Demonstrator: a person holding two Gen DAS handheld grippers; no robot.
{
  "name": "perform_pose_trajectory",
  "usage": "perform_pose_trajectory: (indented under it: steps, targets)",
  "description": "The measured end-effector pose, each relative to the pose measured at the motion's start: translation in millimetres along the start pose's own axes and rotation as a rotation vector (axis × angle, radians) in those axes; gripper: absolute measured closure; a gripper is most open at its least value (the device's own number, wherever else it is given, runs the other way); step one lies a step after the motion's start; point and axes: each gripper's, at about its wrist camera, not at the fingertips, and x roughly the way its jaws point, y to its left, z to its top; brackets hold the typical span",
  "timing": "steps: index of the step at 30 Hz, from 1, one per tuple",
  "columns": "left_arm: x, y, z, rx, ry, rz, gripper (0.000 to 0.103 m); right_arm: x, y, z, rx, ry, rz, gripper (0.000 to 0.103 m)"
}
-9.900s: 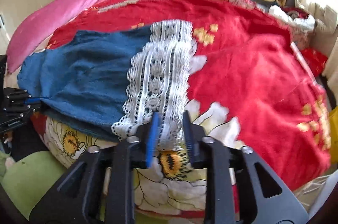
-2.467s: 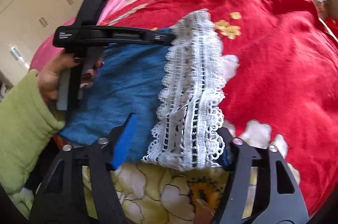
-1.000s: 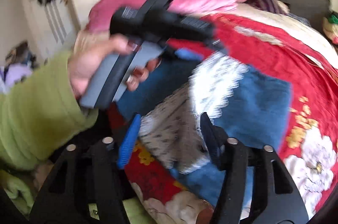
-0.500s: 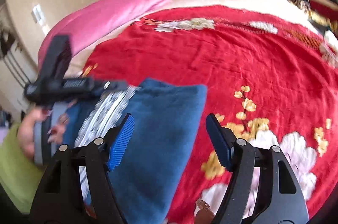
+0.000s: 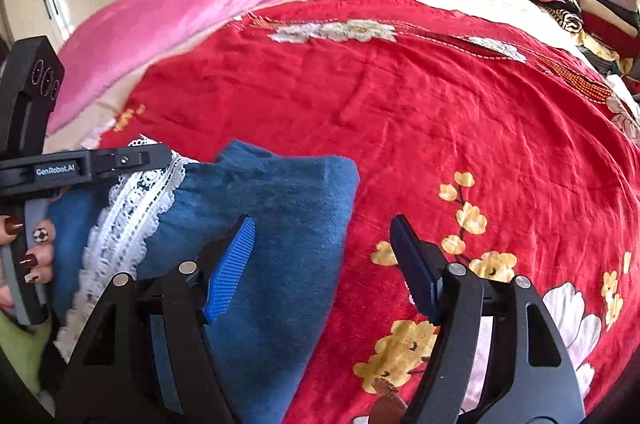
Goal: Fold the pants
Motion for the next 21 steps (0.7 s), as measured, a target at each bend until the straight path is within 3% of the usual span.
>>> perform_pose_trajectory:
  steps: [4,11,13,16,21]
  targets:
    - [6,8,-5,-0.002,0.001,0.028,0.065,10,-6,-7,-0.021,0.026,-0.092,0.04]
    - [-29,3,-9,0.024,-0.065,0.036,0.04,-13,-8,-10,0.002,-0.027,-0.039,0.038]
    - [-40,1,-13,0.033,-0.078,0.047,0.038,-27,-5,-13,-0.003,-0.051,-0.023,0.036]
    - [-58,-2,-21,0.039,-0.094,0.046,0.019,-47,0,-19,-0.014,-0.077,-0.002,0.032]
    - [-79,-10,-37,0.073,-0.114,0.105,0.007,-72,7,-32,-0.025,-0.096,0.018,0.024]
